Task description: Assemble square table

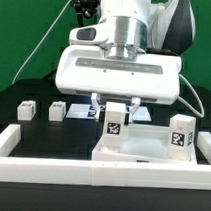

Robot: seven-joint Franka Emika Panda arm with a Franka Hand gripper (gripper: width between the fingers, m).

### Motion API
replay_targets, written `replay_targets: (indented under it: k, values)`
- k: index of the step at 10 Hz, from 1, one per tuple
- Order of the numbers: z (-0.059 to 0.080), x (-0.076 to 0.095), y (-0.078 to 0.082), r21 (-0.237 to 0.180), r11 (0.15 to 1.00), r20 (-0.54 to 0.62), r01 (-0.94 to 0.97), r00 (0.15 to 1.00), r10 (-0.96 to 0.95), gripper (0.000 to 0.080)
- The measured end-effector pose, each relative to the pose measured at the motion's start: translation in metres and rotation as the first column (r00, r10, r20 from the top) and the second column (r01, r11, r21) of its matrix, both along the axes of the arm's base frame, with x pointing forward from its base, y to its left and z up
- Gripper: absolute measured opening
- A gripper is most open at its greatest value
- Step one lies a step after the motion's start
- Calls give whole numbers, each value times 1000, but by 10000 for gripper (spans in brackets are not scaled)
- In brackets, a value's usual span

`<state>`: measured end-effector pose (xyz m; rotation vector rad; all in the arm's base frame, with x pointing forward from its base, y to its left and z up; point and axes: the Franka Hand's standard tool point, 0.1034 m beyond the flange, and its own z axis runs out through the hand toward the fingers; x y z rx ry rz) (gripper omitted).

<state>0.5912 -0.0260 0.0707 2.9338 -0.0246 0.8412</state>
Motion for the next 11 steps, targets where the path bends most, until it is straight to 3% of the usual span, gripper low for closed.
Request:
replay_targets:
  k: [2, 6, 8, 11]
  values:
    - [0, 1, -18, 11, 1000, 4, -23, 1000, 23, 290]
    - [-1, 1, -32, 98, 995, 1, 0, 1000, 0, 290]
    - [-3, 0, -34, 121, 993, 26, 8, 1000, -11, 290]
    - [-11, -7, -22, 138, 990, 9, 40, 999, -42, 290]
